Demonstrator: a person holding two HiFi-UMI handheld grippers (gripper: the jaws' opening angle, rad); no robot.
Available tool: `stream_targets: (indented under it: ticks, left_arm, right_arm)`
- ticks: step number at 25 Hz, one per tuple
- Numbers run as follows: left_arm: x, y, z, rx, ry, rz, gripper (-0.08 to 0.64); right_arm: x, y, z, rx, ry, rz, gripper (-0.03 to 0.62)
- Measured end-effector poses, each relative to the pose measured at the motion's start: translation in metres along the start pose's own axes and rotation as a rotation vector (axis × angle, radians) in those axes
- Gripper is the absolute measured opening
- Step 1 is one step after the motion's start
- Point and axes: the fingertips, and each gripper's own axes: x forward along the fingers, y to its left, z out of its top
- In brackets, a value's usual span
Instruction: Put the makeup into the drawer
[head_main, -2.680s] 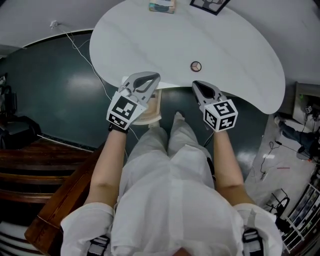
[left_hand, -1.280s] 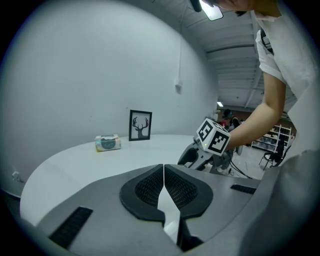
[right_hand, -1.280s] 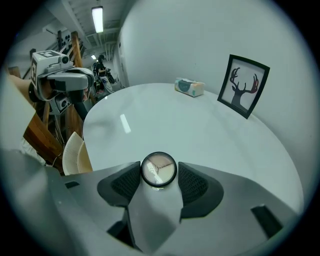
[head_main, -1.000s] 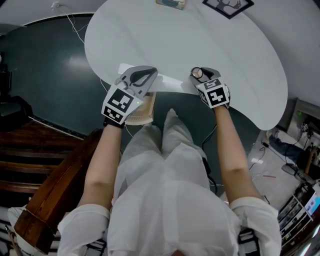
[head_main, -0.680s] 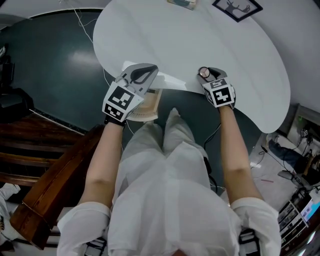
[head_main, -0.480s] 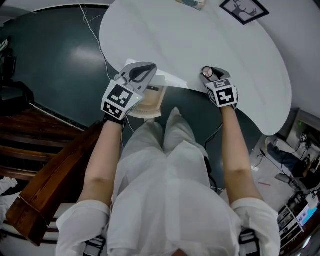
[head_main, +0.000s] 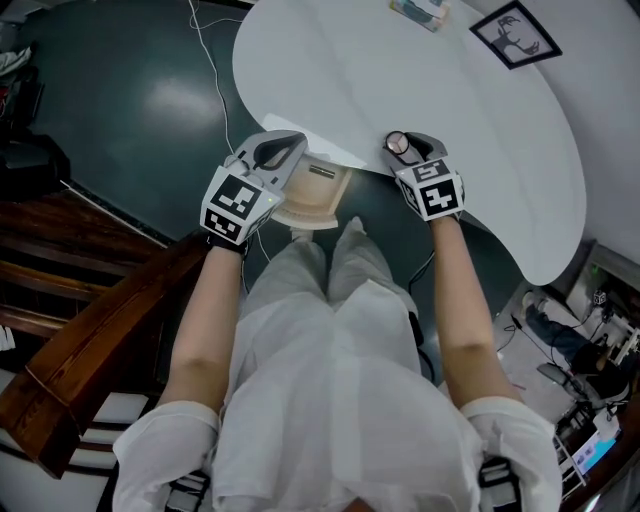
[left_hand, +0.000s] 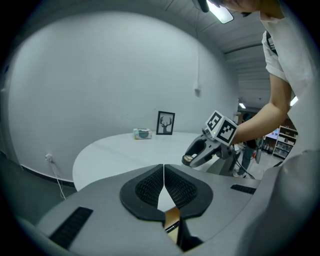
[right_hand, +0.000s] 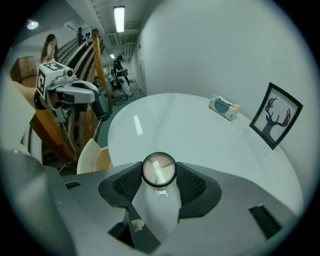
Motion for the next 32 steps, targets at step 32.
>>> stream_targets:
  ticks: [32]
  left_arm:
    - [-0.117, 0.039, -0.122, -0.196, 0.022, 0.203, 0.018]
  right_arm:
    - [0.115, 0.237, 0.012, -0.285, 0.072, 0.335, 0.213]
